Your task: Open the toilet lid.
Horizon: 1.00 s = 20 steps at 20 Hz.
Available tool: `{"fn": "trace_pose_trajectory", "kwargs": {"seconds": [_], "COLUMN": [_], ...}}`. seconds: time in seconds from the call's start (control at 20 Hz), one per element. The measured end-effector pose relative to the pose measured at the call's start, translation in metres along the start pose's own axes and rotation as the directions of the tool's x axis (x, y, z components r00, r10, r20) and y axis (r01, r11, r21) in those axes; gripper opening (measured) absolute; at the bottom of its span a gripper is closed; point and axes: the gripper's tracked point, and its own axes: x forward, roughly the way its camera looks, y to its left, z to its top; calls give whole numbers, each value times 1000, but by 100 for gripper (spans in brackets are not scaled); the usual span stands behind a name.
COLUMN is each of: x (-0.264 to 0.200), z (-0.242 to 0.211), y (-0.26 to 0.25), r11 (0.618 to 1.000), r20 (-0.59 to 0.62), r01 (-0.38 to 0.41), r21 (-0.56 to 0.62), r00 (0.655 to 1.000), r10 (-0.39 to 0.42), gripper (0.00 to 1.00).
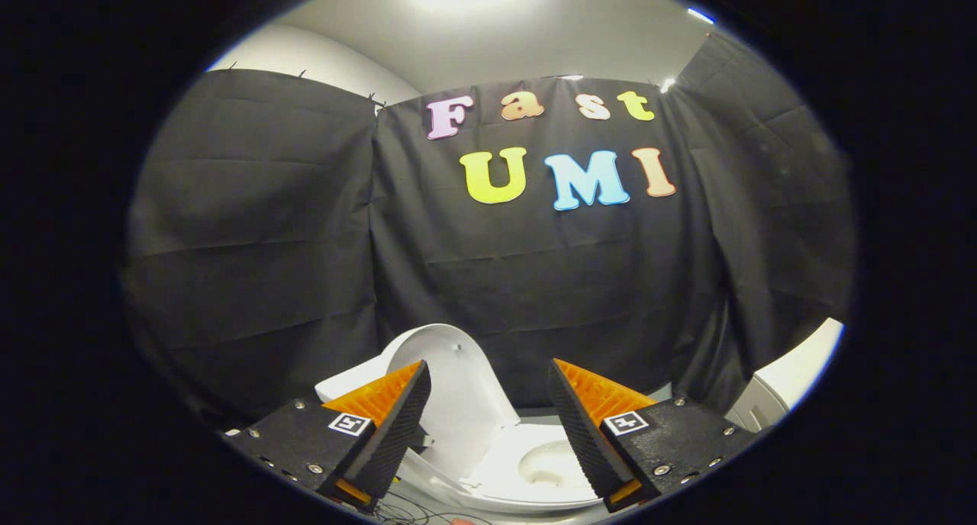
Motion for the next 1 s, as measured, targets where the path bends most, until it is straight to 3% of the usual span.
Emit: {"fn": "trace_pose_trajectory", "kwargs": {"seconds": [0.6, 1.0], "x": [-65, -121], "z": [11, 7], "y": [-159, -178], "r11": [987, 986], "r20": [34, 59], "r01": [144, 157], "r21": [-72, -49], "r00": [989, 986], "r10": [-142, -154], "gripper": [94, 94]}}
